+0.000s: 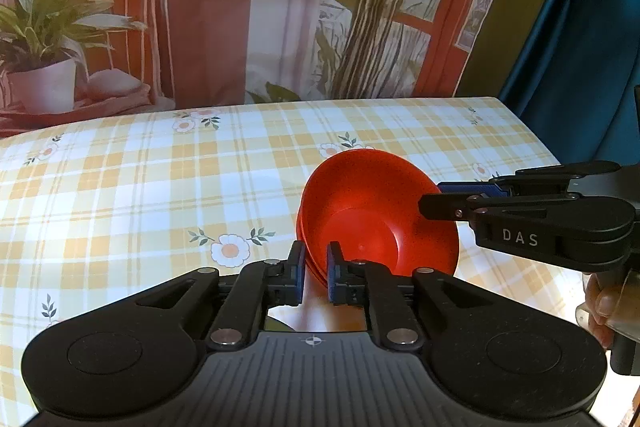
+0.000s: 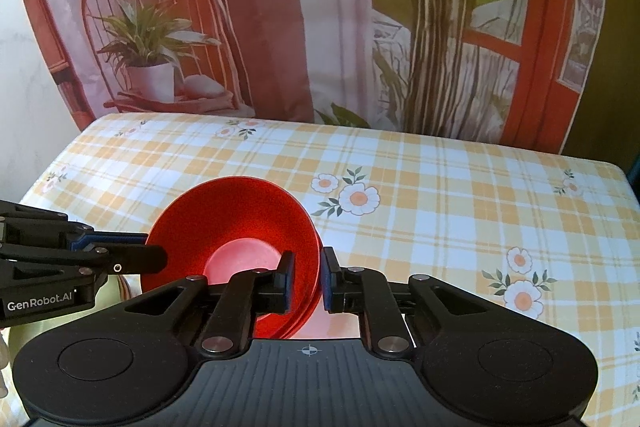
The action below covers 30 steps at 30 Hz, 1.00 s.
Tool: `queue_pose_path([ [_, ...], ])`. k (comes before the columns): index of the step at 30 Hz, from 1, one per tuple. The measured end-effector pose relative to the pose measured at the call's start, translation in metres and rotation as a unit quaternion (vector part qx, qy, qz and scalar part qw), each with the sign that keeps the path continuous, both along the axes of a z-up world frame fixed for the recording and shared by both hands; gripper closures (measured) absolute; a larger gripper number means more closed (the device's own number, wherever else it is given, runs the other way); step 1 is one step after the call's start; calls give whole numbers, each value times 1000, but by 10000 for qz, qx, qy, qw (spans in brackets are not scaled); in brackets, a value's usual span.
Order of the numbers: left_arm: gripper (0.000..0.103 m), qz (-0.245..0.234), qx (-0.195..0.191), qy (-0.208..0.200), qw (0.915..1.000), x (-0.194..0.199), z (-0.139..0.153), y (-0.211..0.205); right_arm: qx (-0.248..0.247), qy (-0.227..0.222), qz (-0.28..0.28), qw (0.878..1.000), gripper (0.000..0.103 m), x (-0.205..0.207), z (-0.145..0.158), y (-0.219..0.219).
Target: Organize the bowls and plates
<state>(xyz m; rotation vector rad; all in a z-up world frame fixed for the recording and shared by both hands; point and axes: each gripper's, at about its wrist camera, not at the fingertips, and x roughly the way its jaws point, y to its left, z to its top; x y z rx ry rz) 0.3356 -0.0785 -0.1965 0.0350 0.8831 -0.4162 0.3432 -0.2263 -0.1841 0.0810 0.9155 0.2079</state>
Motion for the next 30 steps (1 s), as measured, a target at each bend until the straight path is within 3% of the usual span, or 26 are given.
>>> queue_pose_path([
  [4,62,29,51,1,10000,1,-2,1,-2,-26,-18,10000,85,-1,-1,1],
  [5,60,34,43,-2,10000,2,-2,1,-15,-37,-11,10000,84,-2,-1,2],
  [13,58,70,55,81,9999,5,-7,0,-14,-124,9,9999,77,-6,-3,4],
  [23,57,78,-6,211,9997,9,-13,2,35,-190,-122,9997,77,-8,-4,1],
  [30,57,73,-63,289,9995,11,-19,1,104,28,-209,9997,72,-8,-20,-6],
])
